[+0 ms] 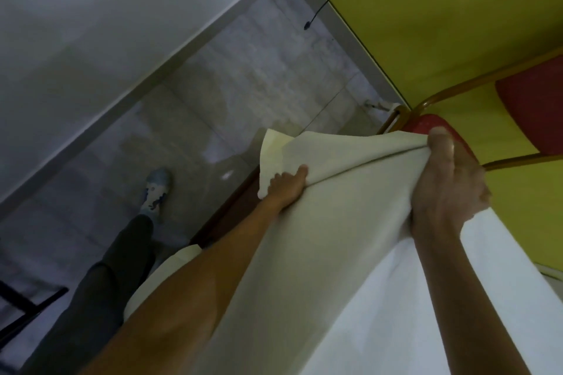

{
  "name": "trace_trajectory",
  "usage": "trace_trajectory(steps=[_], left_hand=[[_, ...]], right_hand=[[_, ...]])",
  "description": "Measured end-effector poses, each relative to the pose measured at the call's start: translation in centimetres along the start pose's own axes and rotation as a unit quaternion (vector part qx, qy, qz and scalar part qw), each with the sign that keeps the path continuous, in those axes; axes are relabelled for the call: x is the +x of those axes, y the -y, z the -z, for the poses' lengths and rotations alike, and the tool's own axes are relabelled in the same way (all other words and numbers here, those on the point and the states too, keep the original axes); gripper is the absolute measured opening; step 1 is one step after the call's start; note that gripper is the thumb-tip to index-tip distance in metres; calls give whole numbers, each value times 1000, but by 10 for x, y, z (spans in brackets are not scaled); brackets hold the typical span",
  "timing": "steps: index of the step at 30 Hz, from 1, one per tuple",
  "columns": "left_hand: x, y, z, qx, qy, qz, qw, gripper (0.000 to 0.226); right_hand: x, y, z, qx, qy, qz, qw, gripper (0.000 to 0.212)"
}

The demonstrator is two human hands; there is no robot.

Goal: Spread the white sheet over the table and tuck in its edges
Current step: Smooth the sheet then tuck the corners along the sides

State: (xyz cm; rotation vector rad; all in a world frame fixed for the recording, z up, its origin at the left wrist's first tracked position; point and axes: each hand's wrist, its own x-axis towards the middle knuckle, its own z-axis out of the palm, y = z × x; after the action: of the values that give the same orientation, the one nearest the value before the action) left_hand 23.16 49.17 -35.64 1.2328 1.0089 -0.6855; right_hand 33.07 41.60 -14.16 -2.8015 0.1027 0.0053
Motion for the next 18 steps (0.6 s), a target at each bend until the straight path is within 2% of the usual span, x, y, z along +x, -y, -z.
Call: trace_trajectory(steps=[1,3,5,7,9,11,14,16,18], left_hand=[[-22,-24,2,3,-18,-46,999,87],[-63,-75,2,-62,-36,-173,982,76],[-99,-128,1,-132,5,-300,945,60],[-127,-166,-5,-139,81,-372,914,50],[-141,-185,-18,-102,145,-373,911,44],[-141,-185,-30,-57,146,-376,913,41],[-147,-181,-34,14,116,-388,914,67],[-148,-182,-33,73,94,-404,907,71],[-145,-182,-32,105,63,-411,903,64]], right_hand=[[1,-1,-1,-7,3,0,1000,67],[0,2,2,-18,18,1,1000,74],[-3,4,4,-30,21,-4,999,68],[-4,5,4,-23,19,-5,1000,59],[-6,3,5,1,-5,1,1000,61],[-8,-2,7,49,-28,-5,998,61],[-3,-13,16,81,28,7,996,59],[-3,-35,23,11,76,51,996,64],[-3,-68,31,-73,84,92,990,70]])
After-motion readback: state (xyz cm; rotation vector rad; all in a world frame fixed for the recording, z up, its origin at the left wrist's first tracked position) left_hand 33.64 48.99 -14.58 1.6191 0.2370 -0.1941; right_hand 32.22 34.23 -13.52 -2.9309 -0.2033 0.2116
